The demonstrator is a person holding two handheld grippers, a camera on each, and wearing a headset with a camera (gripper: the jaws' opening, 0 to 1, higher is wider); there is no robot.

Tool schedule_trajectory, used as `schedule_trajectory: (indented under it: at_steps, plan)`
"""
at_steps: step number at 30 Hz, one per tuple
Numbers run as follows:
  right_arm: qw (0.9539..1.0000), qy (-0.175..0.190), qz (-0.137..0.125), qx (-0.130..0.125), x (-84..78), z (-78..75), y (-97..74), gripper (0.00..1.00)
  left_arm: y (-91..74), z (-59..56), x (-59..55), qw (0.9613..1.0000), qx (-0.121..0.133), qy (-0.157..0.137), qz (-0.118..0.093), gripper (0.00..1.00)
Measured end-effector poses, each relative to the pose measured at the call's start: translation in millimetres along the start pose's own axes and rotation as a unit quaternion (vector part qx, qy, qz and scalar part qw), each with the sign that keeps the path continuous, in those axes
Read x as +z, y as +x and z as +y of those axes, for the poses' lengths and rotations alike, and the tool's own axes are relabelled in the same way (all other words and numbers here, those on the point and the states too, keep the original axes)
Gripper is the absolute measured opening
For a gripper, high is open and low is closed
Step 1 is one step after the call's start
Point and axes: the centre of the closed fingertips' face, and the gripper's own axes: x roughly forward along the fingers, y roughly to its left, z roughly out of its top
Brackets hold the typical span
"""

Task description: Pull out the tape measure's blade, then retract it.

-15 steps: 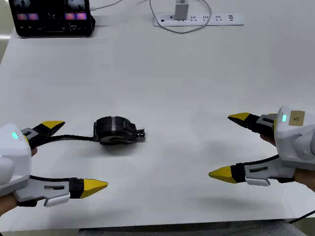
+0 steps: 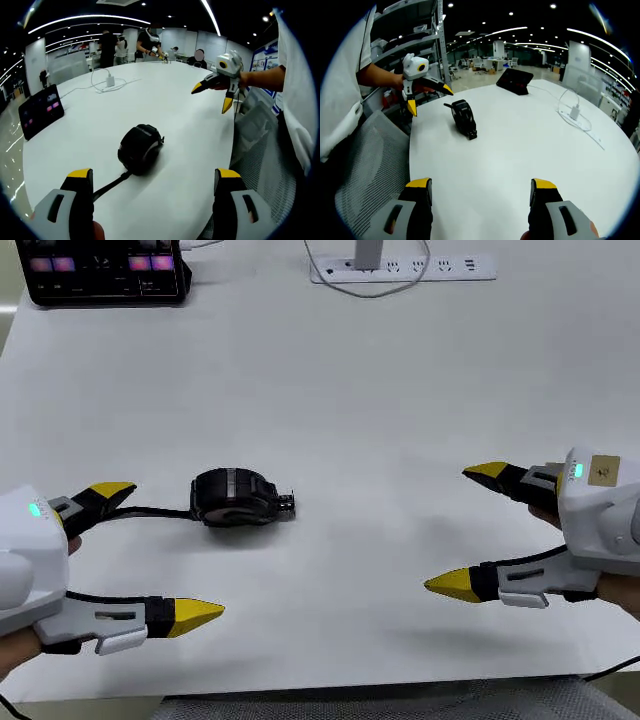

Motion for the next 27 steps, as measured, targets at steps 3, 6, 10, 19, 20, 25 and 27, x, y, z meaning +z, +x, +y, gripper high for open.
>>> schedule_trajectory:
  at_steps: [3,6,10,19,20,25,27]
  plan:
    - [1.0,-0.008,-0.005,0.0,2.0,-1.1,0.4,0.74,0.6,1.8,1.1,1.0,0.002,0.001,-0.001,0.99]
    - [1.0,-0.004,-0.003,0.001,0.3,-1.4,1.0,0.71,0.7,3.7,3.3,1.0,0.005,0.004,-0.007,0.99]
    - [1.0,-0.005,0.0,0.004,-1.0,-1.4,2.1,0.67,1.6,4.9,3.4,1.0,0.004,0.005,-0.008,0.96]
    - [0.9999,-0.014,-0.001,0.001,-0.8,-6.4,6.9,0.71,5.9,8.0,0.6,1.0,-0.001,0.006,0.003,0.9]
    - [0.9999,-0.013,-0.003,0.003,0.1,-6.5,7.4,0.71,6.1,9.0,0.8,1.0,-0.001,0.006,0.002,0.9]
    - [0.9997,-0.019,-0.006,0.013,2.4,-6.7,14.3,0.71,9.5,14.9,0.4,0.9998,-0.002,0.015,0.008,0.87]
    - [0.9996,-0.023,-0.005,0.017,3.4,-6.6,17.7,0.71,10.4,16.9,1.4,0.9998,-0.002,0.017,0.008,0.86]
